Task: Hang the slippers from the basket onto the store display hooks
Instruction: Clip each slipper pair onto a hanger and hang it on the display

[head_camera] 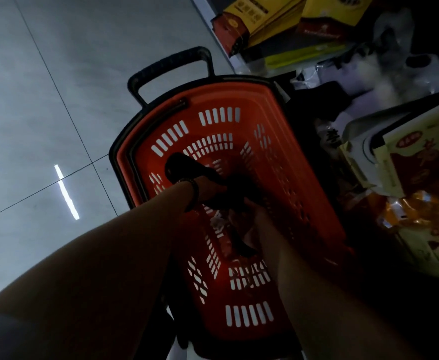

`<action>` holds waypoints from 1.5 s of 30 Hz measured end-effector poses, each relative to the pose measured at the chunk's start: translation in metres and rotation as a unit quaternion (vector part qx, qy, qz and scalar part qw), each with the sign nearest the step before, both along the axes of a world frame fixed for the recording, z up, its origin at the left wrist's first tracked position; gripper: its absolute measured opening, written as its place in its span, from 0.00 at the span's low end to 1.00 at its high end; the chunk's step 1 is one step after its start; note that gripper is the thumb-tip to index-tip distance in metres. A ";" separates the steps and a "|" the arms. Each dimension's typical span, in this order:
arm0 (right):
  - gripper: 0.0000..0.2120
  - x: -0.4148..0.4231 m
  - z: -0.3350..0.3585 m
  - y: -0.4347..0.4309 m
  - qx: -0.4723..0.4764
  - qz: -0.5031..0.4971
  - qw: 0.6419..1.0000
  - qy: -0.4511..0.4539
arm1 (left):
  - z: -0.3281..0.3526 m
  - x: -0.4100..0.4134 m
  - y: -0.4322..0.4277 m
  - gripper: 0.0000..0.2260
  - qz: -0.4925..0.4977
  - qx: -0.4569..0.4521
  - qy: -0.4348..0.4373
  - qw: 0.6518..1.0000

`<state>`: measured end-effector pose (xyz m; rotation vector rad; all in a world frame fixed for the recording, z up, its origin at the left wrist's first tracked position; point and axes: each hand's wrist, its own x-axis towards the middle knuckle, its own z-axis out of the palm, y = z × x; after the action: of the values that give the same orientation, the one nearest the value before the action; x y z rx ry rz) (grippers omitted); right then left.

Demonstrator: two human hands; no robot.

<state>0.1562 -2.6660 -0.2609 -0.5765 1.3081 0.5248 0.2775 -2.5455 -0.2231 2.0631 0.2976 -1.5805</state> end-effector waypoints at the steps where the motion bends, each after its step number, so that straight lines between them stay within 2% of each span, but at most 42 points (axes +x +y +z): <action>1: 0.27 0.002 0.000 0.001 0.027 -0.014 1.000 -0.002 | 0.001 -0.001 -0.001 0.21 -0.006 -0.001 -0.003 1.000; 3: 0.30 0.006 0.012 0.004 0.057 -0.034 0.998 0.004 | 0.001 0.001 -0.001 0.20 0.000 -0.006 -0.013 1.000; 7: 0.25 0.007 0.042 -0.001 -0.005 -0.084 0.996 0.009 | 0.007 0.005 -0.003 0.17 0.066 -0.040 0.006 0.997; 8: 0.25 0.006 0.046 -0.002 0.016 -0.163 0.986 0.033 | 0.010 0.007 -0.006 0.18 0.075 -0.042 -0.001 0.996; 10: 0.24 0.010 0.044 -0.002 -0.013 -0.195 0.975 0.103 | 0.022 0.007 -0.012 0.22 0.034 -0.019 -0.034 0.999; 12: 0.18 0.010 0.050 -0.003 -0.027 -0.148 0.987 0.053 | 0.038 0.004 -0.018 0.24 -0.025 0.027 -0.094 0.995; 13: 0.19 0.013 0.053 -0.003 0.005 -0.171 0.985 0.020 | 0.045 0.002 -0.019 0.25 -0.042 0.038 -0.127 0.990; 15: 0.21 0.015 0.070 -0.002 0.017 -0.148 0.989 0.010 | 0.058 -0.001 -0.019 0.25 -0.052 0.047 -0.166 0.984; 18: 0.18 0.011 0.104 -0.001 -0.008 -0.094 0.995 -0.026 | 0.080 -0.003 -0.010 0.21 0.015 0.049 -0.180 0.982; 23: 0.12 -0.006 0.177 -0.002 0.012 -0.078 0.993 -0.088 | 0.147 -0.014 0.008 0.21 0.138 -0.020 -0.230 0.963; 28: 0.07 -0.006 0.232 -0.011 0.021 -0.073 0.984 -0.159 | 0.199 -0.037 0.036 0.11 0.269 -0.103 -0.276 0.917; 30: 0.06 0.002 0.243 -0.018 0.002 -0.093 0.979 -0.184 | 0.207 -0.041 0.040 0.07 0.354 -0.151 -0.268 0.883; 33: 0.07 0.013 0.257 -0.026 -0.005 -0.114 0.971 -0.211 | 0.206 -0.043 0.040 0.10 0.478 -0.227 -0.231 0.816; 37: 0.07 0.028 0.259 -0.023 0.006 -0.151 0.963 -0.223 | 0.204 -0.036 0.029 0.13 0.540 -0.277 -0.234 0.759; 40: 0.10 0.038 0.255 -0.018 0.013 -0.153 0.960 -0.233 | 0.204 -0.034 0.018 0.12 0.585 -0.299 -0.216 0.722; 43: 0.12 0.044 0.242 -0.014 0.011 -0.143 0.964 -0.225 | 0.200 -0.030 0.007 0.11 0.600 -0.332 -0.185 0.703; 45: 0.14 0.048 0.232 -0.009 0.029 -0.102 0.971 -0.216 | 0.199 -0.029 -0.001 0.09 0.615 -0.338 -0.159 0.694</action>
<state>0.2038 -2.6746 -0.0287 -0.4692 0.9195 0.2472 0.2488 -2.5466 -0.0238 0.9946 0.6545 -0.3444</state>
